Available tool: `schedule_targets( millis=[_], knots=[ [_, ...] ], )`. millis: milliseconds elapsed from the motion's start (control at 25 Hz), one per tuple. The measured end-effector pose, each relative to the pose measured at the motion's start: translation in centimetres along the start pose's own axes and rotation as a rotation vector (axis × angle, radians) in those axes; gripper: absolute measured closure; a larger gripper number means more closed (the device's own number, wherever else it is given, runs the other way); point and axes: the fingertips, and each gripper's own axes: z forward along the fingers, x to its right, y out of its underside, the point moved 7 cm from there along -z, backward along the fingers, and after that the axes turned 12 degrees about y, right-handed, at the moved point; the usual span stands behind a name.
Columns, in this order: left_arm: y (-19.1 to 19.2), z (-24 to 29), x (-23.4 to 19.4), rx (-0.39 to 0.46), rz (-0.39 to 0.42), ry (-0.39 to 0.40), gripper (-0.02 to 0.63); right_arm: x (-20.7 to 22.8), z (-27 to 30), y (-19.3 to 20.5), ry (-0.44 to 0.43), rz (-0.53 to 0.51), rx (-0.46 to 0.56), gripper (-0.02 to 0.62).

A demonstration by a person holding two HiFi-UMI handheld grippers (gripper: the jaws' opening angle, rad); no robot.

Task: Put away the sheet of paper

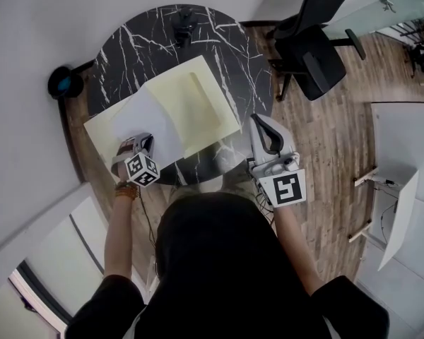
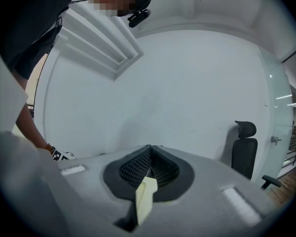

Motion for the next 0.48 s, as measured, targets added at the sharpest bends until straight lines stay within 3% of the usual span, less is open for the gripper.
schedule_targets(
  millis=[160,480],
  knots=[
    [0.2,1.0,0.6,-0.075,0.047,0.001,0.568,0.1,-0.3,0.1,0.000,-0.007,-0.011,0.595],
    [1.1,1.5,1.2,-0.104,0.049,0.037,0.568,-0.5,-0.4,0.3,-0.017,-0.020,-0.004,0.595]
  ],
)
